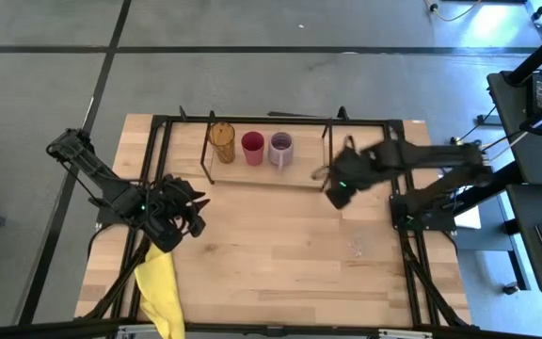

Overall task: Stack small to large cups/mugs on shelf
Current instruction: Put the transparent mug on the shelf

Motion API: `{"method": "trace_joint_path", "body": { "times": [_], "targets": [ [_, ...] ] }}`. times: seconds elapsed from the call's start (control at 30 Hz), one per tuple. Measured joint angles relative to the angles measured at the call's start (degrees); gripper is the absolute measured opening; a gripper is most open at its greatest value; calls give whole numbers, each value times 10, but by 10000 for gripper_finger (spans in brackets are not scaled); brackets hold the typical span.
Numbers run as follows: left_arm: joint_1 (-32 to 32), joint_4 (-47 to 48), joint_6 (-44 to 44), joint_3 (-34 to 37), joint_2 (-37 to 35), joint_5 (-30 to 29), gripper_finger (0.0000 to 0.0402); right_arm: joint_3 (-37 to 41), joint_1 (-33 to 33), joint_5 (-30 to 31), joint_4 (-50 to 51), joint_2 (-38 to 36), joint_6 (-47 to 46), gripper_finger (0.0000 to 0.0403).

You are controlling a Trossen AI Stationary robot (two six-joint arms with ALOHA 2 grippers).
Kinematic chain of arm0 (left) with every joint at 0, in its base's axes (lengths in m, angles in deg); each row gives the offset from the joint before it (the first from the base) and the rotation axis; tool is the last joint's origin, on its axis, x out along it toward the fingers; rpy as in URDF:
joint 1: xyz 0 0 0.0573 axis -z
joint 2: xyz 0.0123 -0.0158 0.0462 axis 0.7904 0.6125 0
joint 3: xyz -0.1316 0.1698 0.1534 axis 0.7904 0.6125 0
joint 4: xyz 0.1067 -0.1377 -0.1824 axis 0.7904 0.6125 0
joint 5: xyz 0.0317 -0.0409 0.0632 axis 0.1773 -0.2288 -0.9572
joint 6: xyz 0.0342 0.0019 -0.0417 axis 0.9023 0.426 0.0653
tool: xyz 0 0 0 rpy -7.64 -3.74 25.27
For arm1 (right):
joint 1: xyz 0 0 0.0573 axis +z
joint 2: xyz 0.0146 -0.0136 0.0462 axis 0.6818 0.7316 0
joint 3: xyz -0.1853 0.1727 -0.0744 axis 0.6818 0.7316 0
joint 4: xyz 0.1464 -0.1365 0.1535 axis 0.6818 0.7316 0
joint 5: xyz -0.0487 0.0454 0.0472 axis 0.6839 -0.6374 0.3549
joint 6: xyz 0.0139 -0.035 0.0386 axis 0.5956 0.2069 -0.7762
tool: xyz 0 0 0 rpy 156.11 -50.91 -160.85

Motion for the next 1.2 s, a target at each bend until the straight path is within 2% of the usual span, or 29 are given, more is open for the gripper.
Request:
{"method": "trace_joint_path", "body": {
  "times": [0.23, 0.47, 0.57, 0.77, 0.9, 1.2],
  "targets": [
    [-24, -1, 30, 0, 0, 23, 102, 209, 64, -39, -63, -159, -201, 142],
    [-37, -6, 30, 0, 0, 54, 102, 355, 116, -134, -76, -256, -342, 142],
    [-37, -13, 30, 0, 0, 55, 102, 388, 142, -156, -108, -272, -403, 142],
    [-37, -18, 30, 0, 0, 55, 102, 409, 194, -158, -117, -276, -531, 143],
    [-37, -18, 30, 0, 0, 55, 102, 430, 227, -158, -125, -276, -577, 143],
    [-37, -18, 30, 0, 0, 55, 102, 501, 269, -152, -237, -275, -637, 143]
  ]
}}
